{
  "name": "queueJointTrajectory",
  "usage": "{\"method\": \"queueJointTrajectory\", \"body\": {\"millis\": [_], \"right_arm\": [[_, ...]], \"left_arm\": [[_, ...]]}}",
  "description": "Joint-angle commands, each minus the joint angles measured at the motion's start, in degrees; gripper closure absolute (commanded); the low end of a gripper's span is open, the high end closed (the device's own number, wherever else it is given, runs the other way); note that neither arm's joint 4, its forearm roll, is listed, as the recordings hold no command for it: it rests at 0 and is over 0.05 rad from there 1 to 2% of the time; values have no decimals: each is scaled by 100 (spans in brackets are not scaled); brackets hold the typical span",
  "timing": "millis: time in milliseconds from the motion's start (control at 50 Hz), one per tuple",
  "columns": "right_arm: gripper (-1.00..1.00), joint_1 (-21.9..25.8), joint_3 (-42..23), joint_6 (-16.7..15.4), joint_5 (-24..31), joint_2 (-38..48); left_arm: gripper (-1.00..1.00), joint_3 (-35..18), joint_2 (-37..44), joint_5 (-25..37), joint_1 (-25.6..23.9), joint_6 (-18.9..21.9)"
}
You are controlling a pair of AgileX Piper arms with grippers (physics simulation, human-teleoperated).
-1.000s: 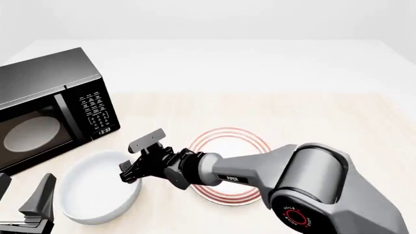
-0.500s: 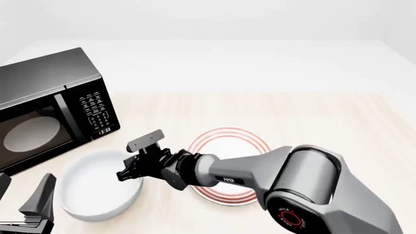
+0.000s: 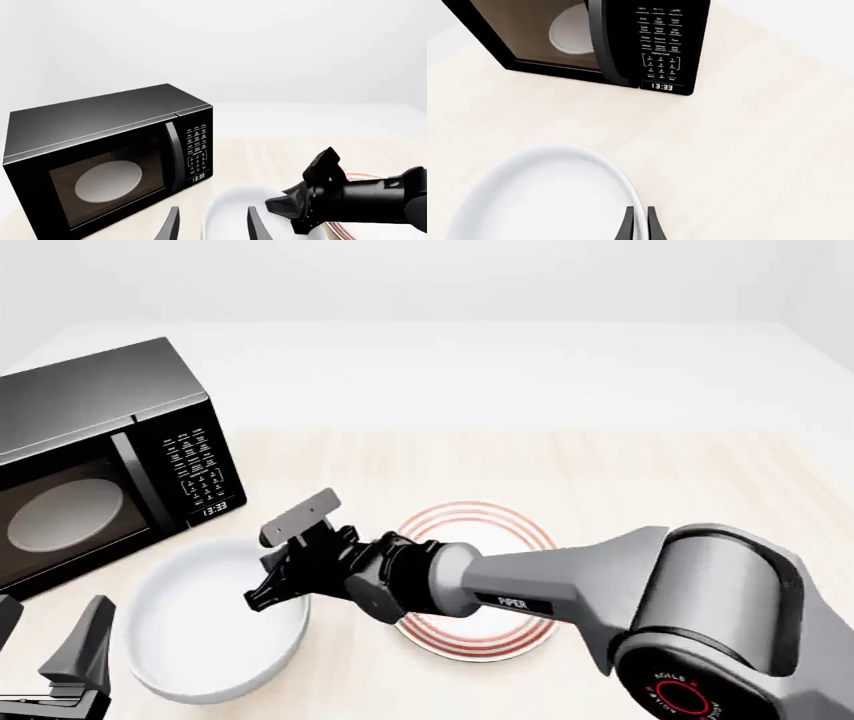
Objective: Put the white bowl to the right of the plate.
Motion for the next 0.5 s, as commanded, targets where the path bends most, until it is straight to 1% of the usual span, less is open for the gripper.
{"method": "queueJointTrajectory", "body": {"millis": [20,160,200,220,260,500], "right_arm": [[100,-62,475,-250,20,-865],[100,-254,746,-342,-52,-1177],[100,-341,847,-351,-109,-1244],[100,-461,939,-363,-141,-1307],[100,-499,982,-369,-158,-1336],[100,-1394,1824,-457,-338,-1957]], "left_arm": [[-100,0,0,0,0,0],[-100,0,0,0,0,0],[-100,0,0,0,0,0],[-100,0,0,0,0,0],[-100,0,0,0,0,0],[-100,0,0,0,0,0]]}}
